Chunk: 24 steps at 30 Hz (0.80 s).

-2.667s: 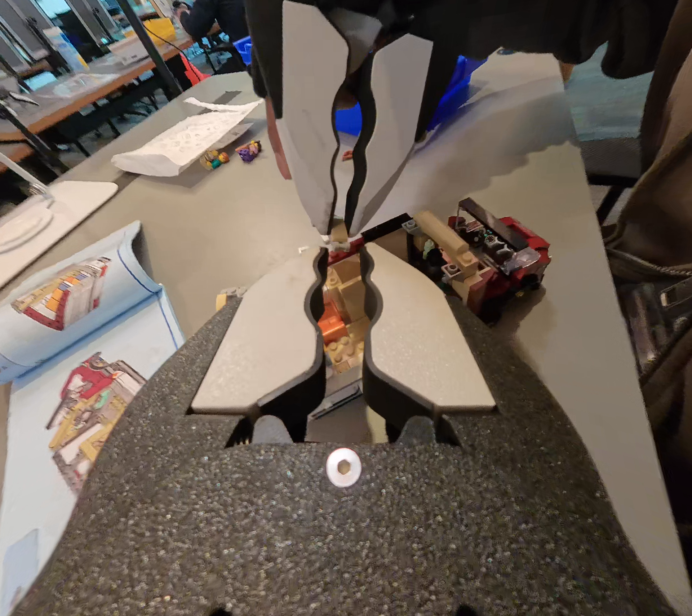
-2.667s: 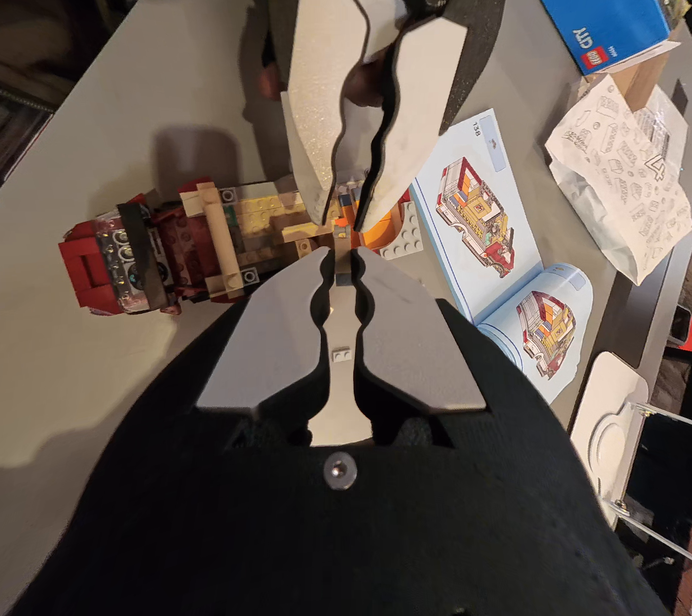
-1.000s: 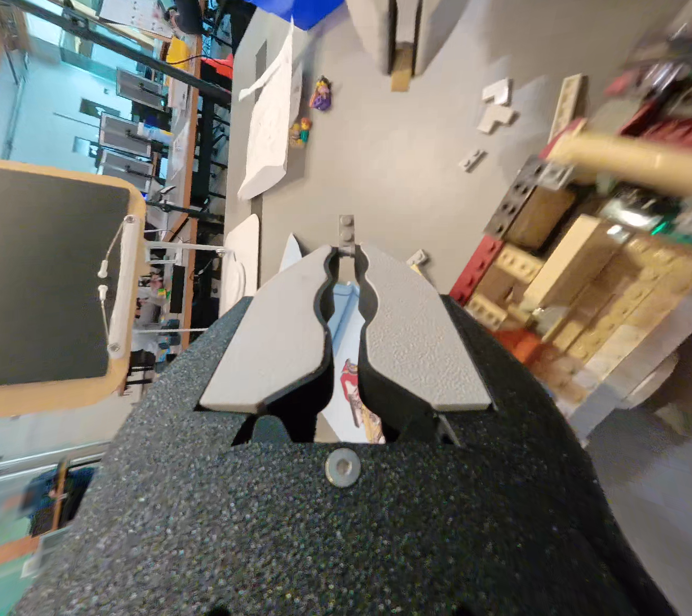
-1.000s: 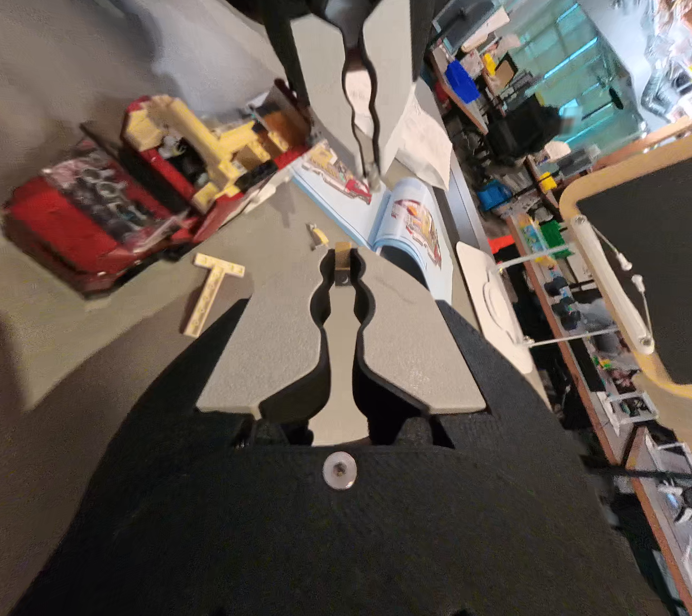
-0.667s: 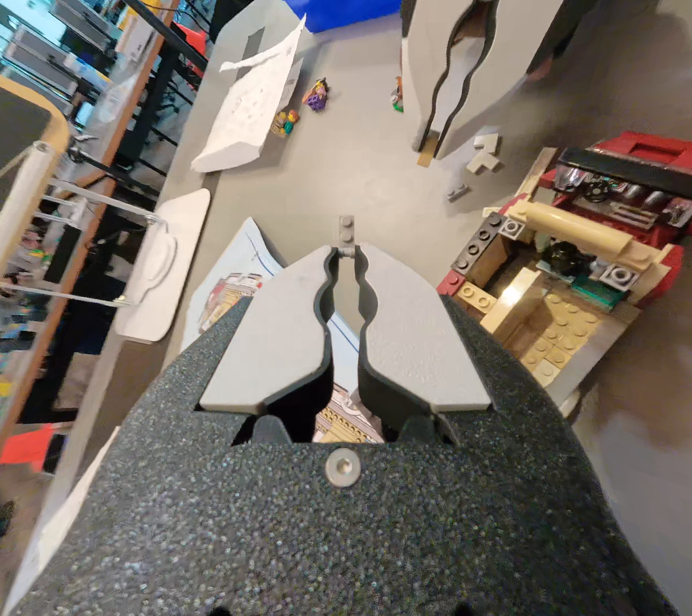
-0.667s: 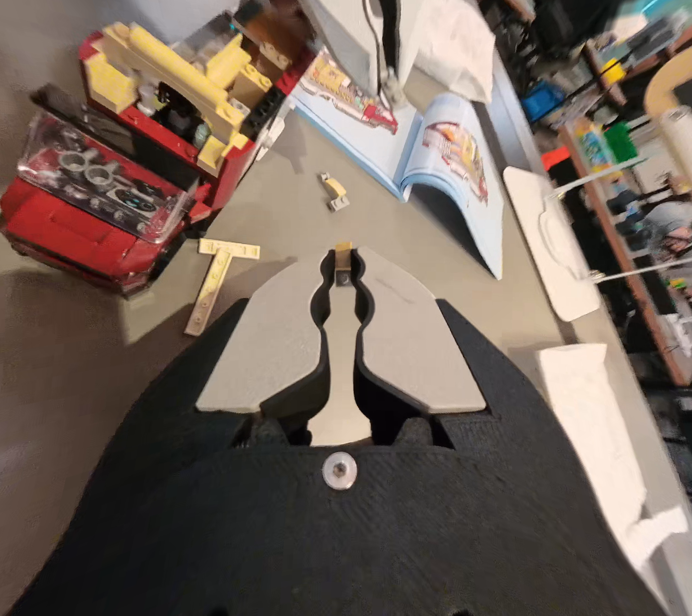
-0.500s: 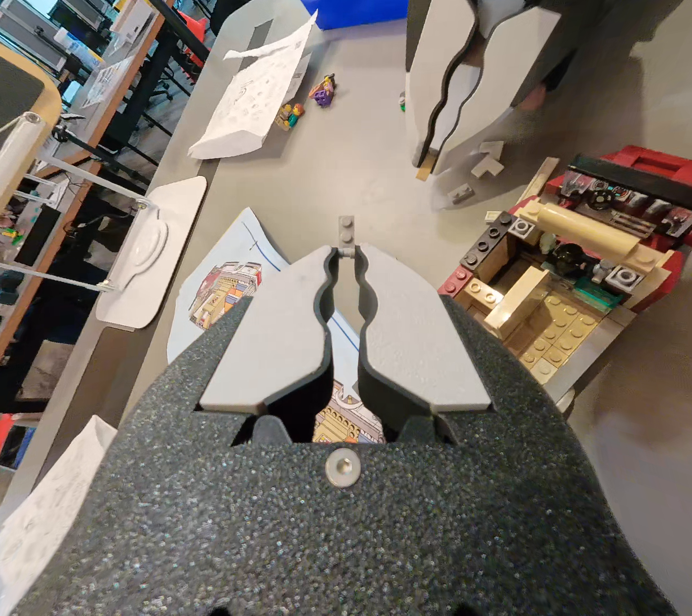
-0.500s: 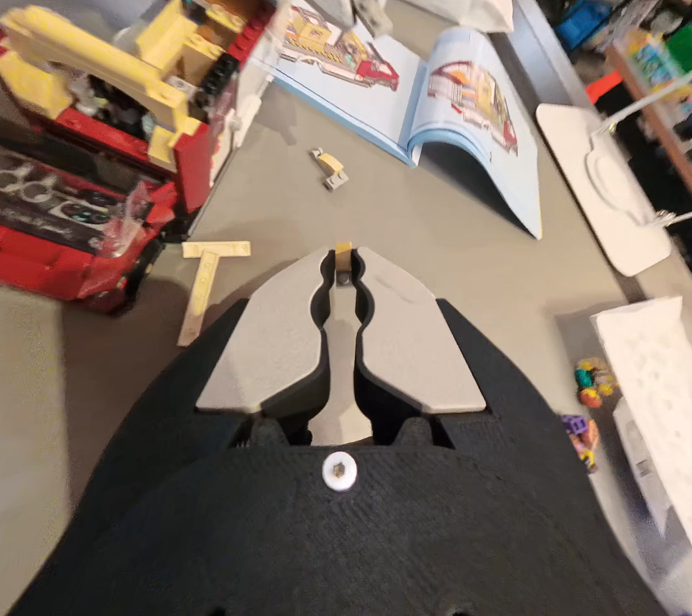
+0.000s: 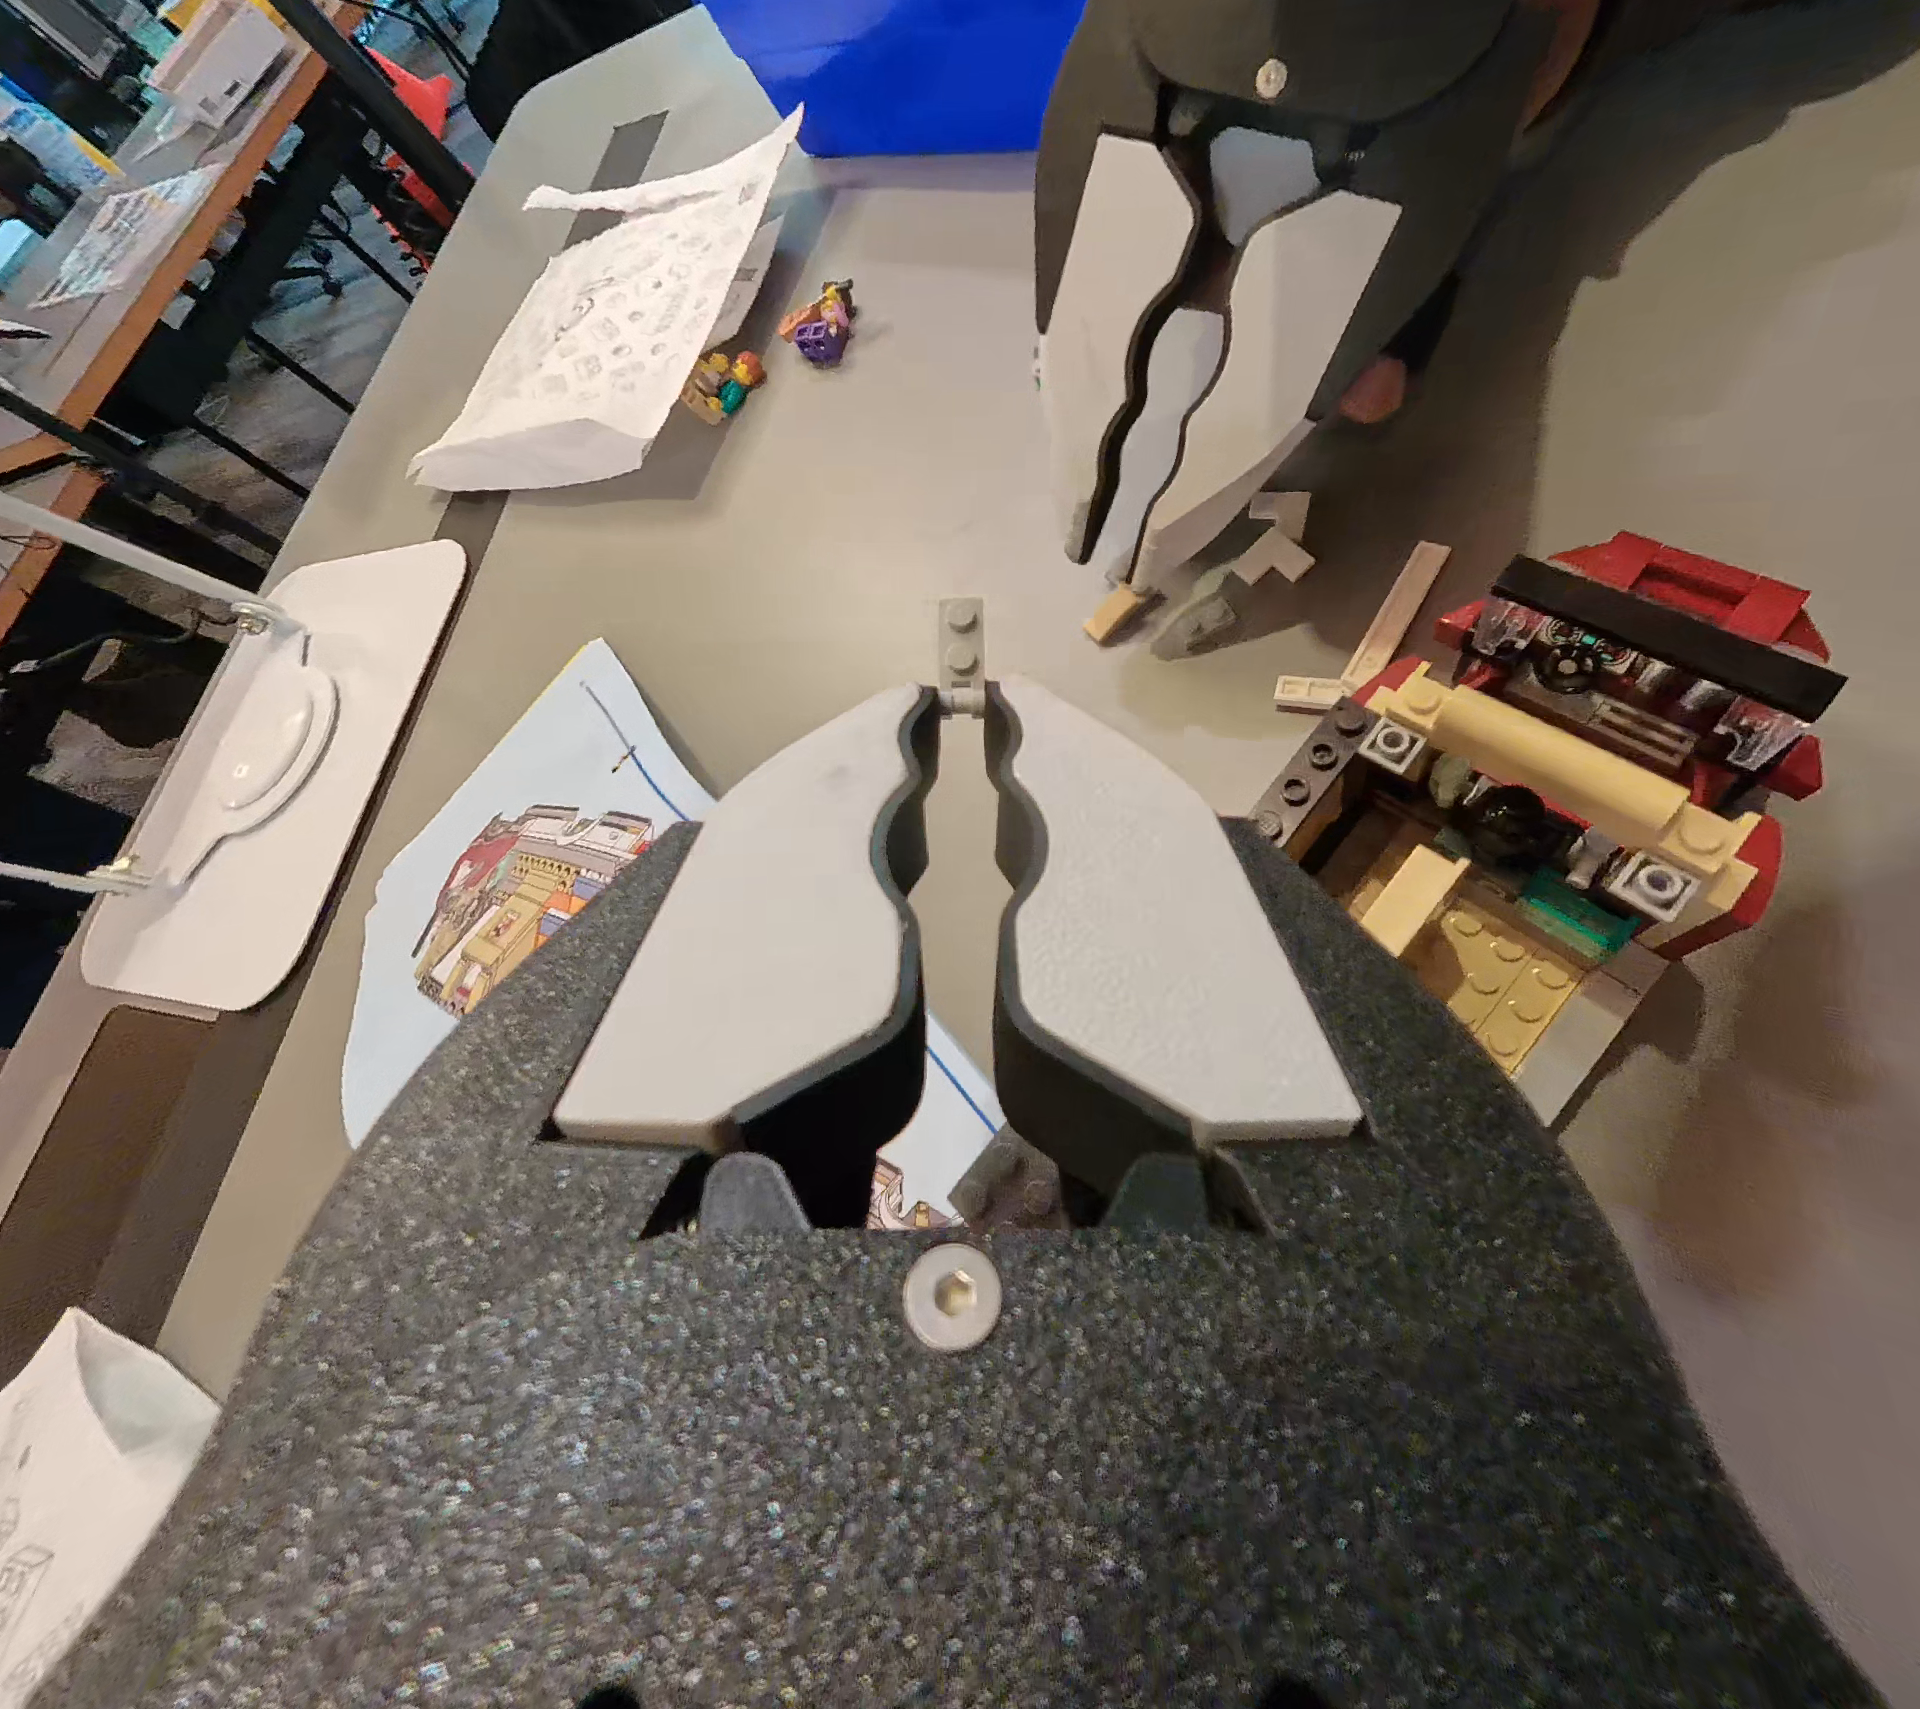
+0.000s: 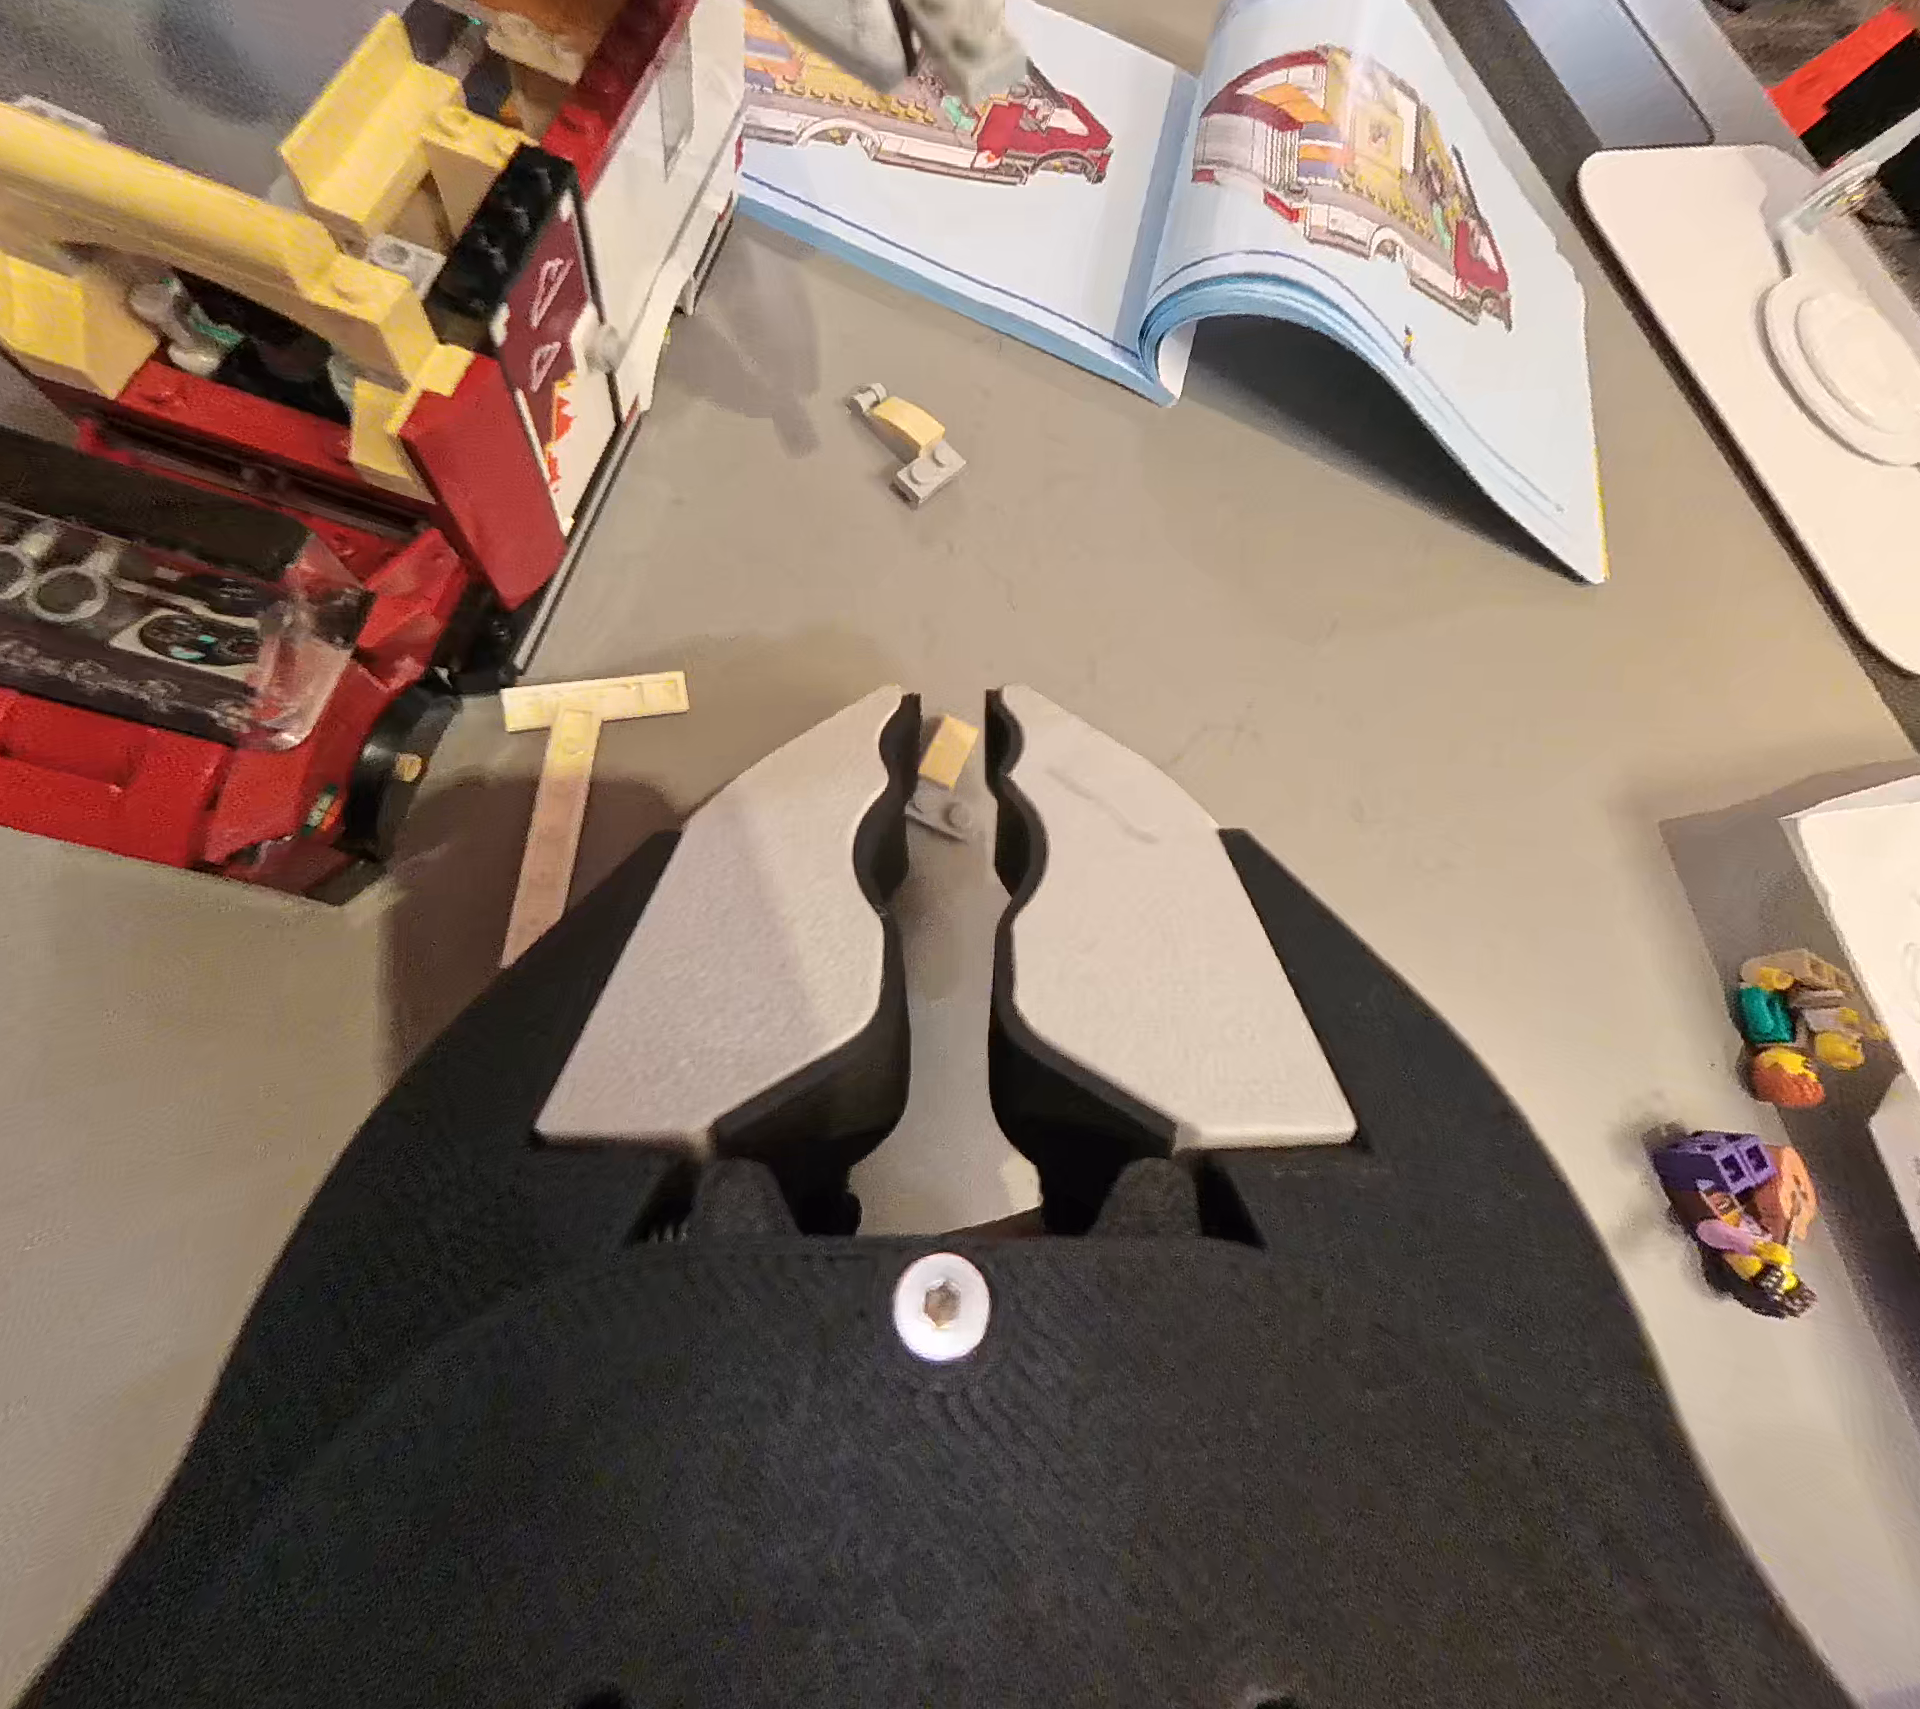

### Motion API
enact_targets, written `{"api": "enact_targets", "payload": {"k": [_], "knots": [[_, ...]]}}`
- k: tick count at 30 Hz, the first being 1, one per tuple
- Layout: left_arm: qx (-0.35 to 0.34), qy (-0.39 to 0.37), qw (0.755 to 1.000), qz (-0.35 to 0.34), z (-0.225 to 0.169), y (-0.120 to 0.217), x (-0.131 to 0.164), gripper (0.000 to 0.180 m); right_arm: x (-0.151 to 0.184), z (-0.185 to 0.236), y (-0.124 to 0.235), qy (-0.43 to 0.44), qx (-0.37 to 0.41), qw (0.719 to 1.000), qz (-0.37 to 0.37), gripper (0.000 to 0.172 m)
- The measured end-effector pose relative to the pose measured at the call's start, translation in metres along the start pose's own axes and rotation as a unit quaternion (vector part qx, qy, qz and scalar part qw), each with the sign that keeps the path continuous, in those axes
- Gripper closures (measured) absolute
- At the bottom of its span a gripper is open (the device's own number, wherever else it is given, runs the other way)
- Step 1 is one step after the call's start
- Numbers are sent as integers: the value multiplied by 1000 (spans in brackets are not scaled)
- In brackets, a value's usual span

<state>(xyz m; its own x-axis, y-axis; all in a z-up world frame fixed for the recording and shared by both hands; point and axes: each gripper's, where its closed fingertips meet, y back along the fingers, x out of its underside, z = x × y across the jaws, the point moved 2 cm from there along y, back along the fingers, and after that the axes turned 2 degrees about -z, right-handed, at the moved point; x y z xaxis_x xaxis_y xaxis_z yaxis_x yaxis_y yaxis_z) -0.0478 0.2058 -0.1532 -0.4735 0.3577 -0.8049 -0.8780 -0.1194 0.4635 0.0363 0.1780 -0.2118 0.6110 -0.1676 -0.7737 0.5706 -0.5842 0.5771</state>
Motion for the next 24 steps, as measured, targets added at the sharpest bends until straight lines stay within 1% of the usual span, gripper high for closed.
{"api": "enact_targets", "payload": {"k": [6,11,14,16,21,24], "knots": [[10,2,1000,9,-3,-6,-3,173,-8,-4,4,34,25,999,-12,156],[12,2,1000,13,-3,-7,-3,172,-5,-7,6,33,26,999,-7,152],[28,10,999,17,-5,-8,-3,173,-9,-5,7,30,17,999,-19,150],[45,17,998,34,-5,-11,-1,173,-11,-4,7,39,18,999,-26,150],[95,91,991,38,-4,-17,-5,172,-20,-2,8,115,56,990,-53,149],[112,112,985,71,-1,-24,1,172,-12,-5,5,129,71,989,-24,149]]}}
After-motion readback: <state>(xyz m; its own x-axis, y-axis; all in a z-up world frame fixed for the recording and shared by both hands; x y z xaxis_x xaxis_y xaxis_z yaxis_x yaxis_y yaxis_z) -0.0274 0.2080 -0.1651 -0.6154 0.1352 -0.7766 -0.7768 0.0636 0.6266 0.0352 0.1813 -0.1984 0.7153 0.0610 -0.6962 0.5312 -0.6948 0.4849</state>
